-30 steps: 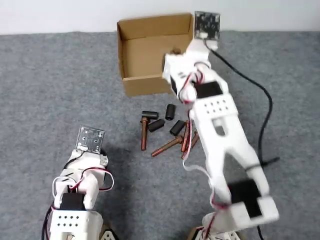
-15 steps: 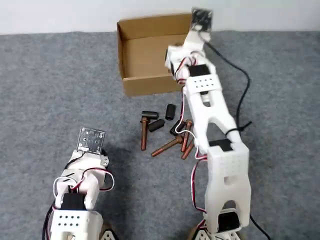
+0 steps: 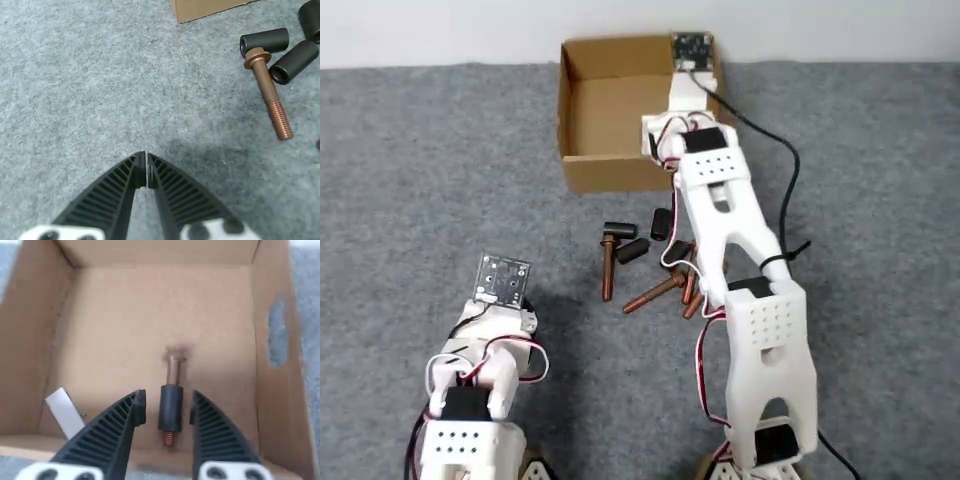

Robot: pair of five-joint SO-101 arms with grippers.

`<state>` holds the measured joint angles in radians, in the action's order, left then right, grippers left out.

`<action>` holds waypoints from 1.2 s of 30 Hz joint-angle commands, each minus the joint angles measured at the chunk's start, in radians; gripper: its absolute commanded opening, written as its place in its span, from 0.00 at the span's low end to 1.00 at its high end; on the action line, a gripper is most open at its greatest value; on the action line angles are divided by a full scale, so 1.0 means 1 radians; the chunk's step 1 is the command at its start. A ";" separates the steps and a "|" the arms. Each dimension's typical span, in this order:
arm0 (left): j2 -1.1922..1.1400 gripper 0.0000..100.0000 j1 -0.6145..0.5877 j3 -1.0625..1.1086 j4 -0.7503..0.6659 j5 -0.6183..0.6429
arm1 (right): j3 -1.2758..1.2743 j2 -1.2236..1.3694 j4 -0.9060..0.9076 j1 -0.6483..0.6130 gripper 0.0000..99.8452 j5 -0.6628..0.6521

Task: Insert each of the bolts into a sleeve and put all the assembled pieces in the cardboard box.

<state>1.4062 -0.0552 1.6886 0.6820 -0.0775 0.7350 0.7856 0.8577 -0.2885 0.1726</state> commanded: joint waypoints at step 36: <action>0.009 0.01 -0.075 -0.019 -0.038 -0.009 | 0.215 0.133 0.676 -0.102 0.21 0.020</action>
<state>1.4062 -0.1258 1.6886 0.6697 -0.0790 0.9037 0.9114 1.5666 -0.3974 0.1818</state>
